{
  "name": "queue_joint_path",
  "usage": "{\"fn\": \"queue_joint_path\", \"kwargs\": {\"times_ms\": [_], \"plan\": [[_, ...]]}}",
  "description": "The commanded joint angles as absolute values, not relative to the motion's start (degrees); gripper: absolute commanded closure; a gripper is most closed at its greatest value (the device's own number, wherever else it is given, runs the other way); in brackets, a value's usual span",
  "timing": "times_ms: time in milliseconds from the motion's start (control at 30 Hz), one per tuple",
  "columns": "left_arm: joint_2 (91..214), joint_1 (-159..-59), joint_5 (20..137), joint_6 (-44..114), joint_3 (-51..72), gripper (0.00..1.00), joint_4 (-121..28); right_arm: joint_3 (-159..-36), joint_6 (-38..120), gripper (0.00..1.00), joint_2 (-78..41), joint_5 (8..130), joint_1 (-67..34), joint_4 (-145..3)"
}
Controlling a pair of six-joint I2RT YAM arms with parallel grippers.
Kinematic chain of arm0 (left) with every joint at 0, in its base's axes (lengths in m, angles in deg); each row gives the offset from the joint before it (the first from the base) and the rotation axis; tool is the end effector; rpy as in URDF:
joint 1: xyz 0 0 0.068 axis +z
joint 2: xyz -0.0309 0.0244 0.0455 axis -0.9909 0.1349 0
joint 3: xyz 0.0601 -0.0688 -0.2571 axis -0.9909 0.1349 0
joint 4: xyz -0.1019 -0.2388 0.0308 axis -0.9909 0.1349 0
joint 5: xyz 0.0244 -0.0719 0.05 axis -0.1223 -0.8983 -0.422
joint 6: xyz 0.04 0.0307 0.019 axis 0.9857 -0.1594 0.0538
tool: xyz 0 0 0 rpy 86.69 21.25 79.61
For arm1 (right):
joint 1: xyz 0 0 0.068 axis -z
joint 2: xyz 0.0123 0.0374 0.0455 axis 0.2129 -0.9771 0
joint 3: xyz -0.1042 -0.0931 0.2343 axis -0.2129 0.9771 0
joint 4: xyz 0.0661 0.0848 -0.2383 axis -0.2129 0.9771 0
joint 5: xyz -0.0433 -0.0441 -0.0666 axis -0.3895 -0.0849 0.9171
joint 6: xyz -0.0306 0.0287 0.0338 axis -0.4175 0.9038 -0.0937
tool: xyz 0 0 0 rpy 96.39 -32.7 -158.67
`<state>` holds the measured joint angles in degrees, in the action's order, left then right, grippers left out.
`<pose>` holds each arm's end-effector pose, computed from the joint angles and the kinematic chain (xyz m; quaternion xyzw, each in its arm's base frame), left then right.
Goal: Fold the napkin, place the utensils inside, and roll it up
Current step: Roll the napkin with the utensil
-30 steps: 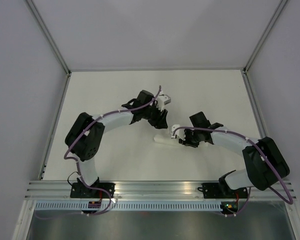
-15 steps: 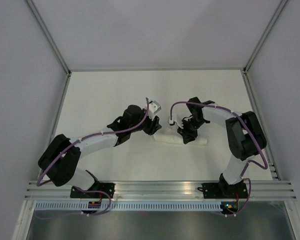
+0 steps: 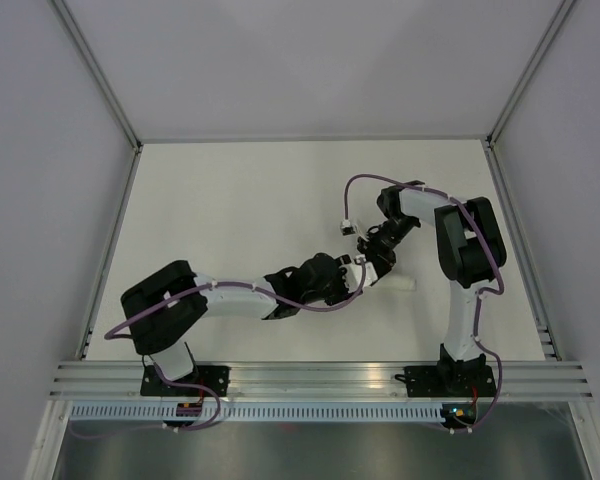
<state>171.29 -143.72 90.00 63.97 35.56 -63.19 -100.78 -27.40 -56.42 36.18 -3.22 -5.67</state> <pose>0.1670 -0.3030 0.1836 0.5362 0.6724 -0.1663 0.4823 0.3262 0.1144 0.1349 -0.5409 0.7573 0.3659 0.0095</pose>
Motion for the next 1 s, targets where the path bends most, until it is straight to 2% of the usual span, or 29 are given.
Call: {"fn": "queue_joint_path", "kwargs": {"times_ms": [0, 167, 533, 733, 800, 867, 967], "plan": [[175.45, -145.79, 95.12, 74.03, 31.68, 0.44, -66.67, -100.21, -30.64, 0.74, -60.84, 41.43, -2.74, -5.94], [180.8, -147.38, 97.5, 79.49, 29.75, 0.38, -69.84, -101.62, -30.2, 0.74, -62.59, 41.43, -2.48, -5.68], [188.37, -147.38, 96.01, 84.25, 26.06, 0.37, -67.58, -104.87, -30.81, 0.74, -65.76, 40.46, -2.13, -3.13], [191.97, -147.38, 93.1, 79.51, 22.19, 0.52, -59.58, -105.05, -30.64, 0.73, -66.02, 40.2, -1.95, -3.48], [192.59, -147.38, 92.23, 78.54, 20.87, 0.65, -56.67, -105.14, -30.38, 0.69, -66.11, 39.93, -1.95, -3.57], [192.94, -147.29, 90.47, 77.48, 20.08, 0.78, -55.09, -105.14, -30.2, 0.6, -65.76, 39.67, -1.95, -3.75], [193.38, -146.76, 87.49, 76.34, 18.5, 0.85, -51.22, -104.88, -29.23, 0.45, -64.53, 39.05, -1.86, -4.79]]}}
